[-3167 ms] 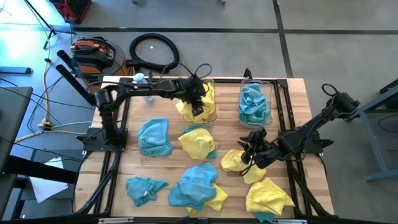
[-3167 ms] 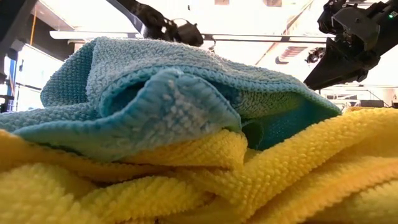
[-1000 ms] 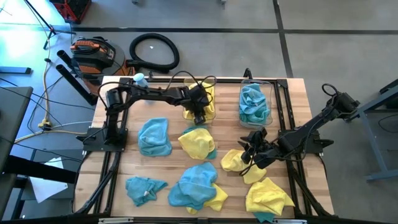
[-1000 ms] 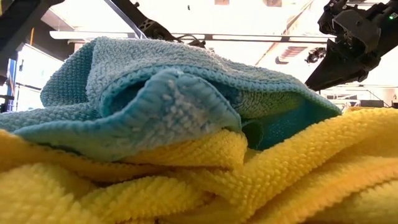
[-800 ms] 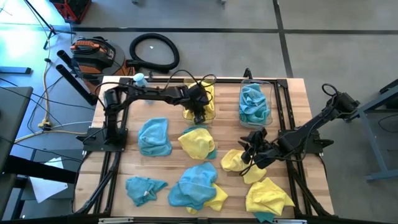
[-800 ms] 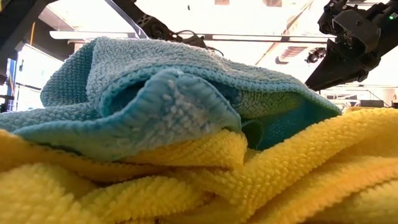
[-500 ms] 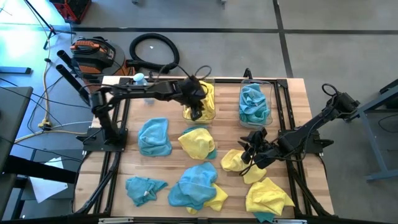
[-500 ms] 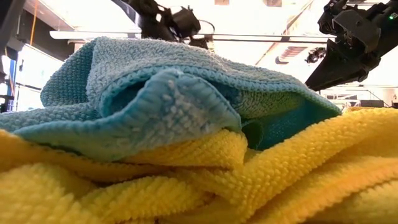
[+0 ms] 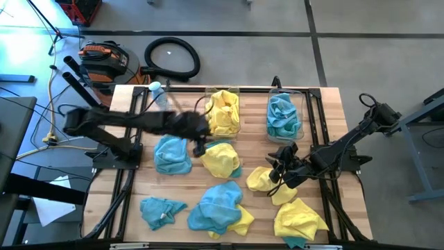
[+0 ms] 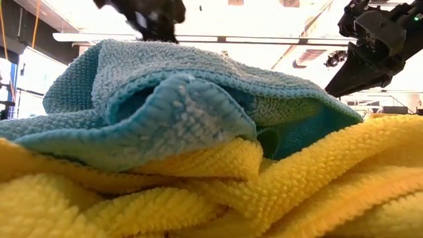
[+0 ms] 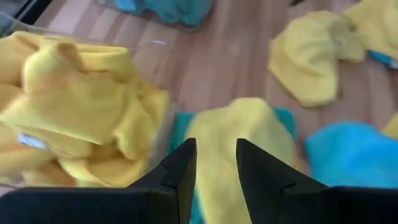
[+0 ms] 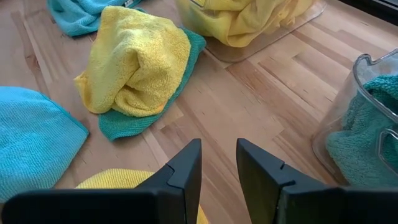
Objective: Sort microfiber towel by color & place in baskets
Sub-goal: Put the yellow towel into the left transparent bin
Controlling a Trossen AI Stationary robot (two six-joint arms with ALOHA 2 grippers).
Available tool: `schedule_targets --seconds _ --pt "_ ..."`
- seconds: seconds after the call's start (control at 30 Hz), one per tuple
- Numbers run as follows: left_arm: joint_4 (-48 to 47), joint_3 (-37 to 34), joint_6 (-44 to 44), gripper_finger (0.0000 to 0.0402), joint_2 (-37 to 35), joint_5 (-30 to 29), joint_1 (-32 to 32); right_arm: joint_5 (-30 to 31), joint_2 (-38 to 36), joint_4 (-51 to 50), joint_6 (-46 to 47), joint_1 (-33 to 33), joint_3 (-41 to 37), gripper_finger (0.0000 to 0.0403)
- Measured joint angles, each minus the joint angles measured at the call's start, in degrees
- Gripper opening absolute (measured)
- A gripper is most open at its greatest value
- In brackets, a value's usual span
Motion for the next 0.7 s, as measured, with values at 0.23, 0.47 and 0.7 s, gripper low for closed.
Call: schedule_targets --seconds 0.23,0.47,0.7 --pt "4.65 -15.17 -8.58 0.0104 -13.07 -12.16 -12.34 -0.02 0.00 0.24 0.00 0.00 0.00 0.0094" --pt "10.48 -27.96 -12.32 0.0104 -21.88 -19.65 -19.54 0.00 0.00 1.46 -0.16 0.00 0.00 0.0094" --pt "14.87 -34.84 -11.24 0.0104 -26.00 -20.84 -19.08 -1.76 0.02 1.05 -4.34 0.00 4.14 0.0094"
